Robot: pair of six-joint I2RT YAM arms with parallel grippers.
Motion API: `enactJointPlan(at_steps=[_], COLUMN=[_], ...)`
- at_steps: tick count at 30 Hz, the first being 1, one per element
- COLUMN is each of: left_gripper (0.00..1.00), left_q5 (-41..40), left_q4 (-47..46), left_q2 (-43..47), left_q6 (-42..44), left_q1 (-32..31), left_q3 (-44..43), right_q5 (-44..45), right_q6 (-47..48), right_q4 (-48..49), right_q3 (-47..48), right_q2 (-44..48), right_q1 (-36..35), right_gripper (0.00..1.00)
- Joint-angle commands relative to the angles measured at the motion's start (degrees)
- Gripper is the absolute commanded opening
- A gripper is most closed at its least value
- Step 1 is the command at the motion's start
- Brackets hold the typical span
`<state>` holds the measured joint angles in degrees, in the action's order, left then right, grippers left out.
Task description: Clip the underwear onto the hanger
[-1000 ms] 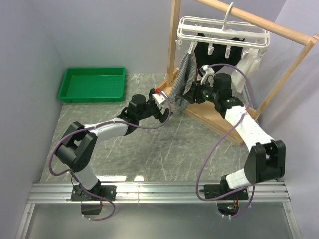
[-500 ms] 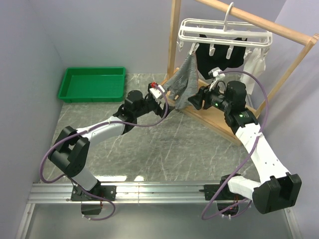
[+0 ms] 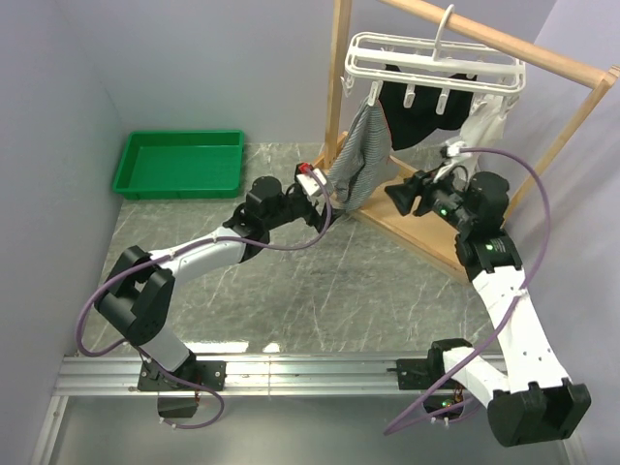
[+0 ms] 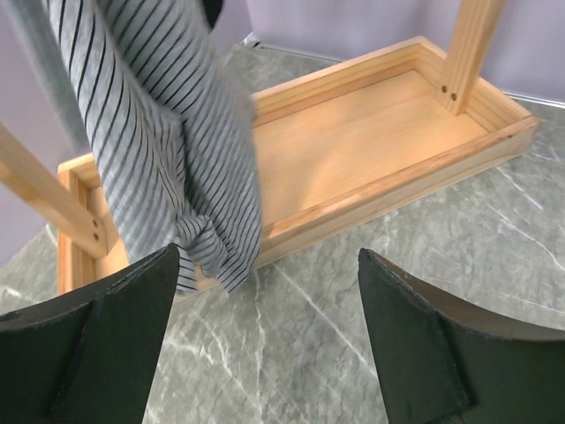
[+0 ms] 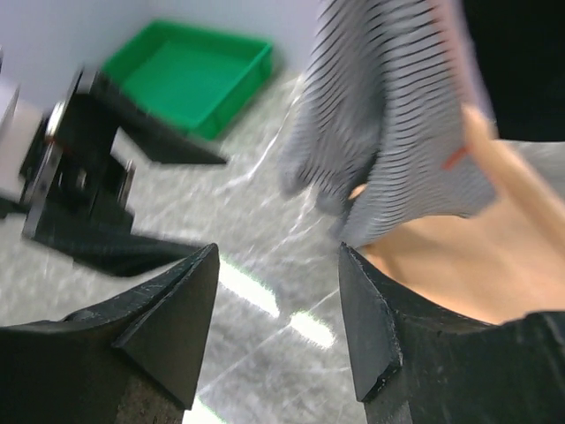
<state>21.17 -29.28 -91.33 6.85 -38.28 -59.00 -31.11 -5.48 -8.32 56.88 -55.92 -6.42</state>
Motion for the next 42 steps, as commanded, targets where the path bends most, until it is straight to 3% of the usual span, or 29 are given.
enactJointPlan(at_steps=[1,11,18,26,37,42], left_gripper=[0.87,0.85,0.86,0.87,0.83,0.77], left_q5=[0.46,-3.06,-5.96,-8.51,-19.93,-23.89], left_q4=[-3.06,-8.32,-14.83,-21.52,-26.80,-25.39], left_q2=[1.68,-2.88,-12.19,-24.41,-39.09,-47.69], left_q6=[2.20,0.71,-4.55,-11.07,-4.66,-2.12], left_q1=[-1.71,-6.45,-10.40,-11.90,-14.71,-14.89], left_q3=[-2.70,-8.49,-22.00,-35.12,-53.48,-67.19], right_q5=[-0.44,-4.04,-2.90,-0.09,1.84,0.80], right_q6=[-4.36,-11.92,-15.61,-15.18,-18.69,-19.31], right_q4=[4.44,7.88,6.47,12.09,20.62,21.33], right_q3=[-0.80,-2.66,1.03,9.20,16.67,17.91], right_q2=[2.13,6.08,7.49,1.00,-8.41,-9.12], right_q1=[4.03,12.82,18.01,20.74,20.83,20.74], right_gripper=[0.64,0.64,0.65,0.64,0.61,0.61])
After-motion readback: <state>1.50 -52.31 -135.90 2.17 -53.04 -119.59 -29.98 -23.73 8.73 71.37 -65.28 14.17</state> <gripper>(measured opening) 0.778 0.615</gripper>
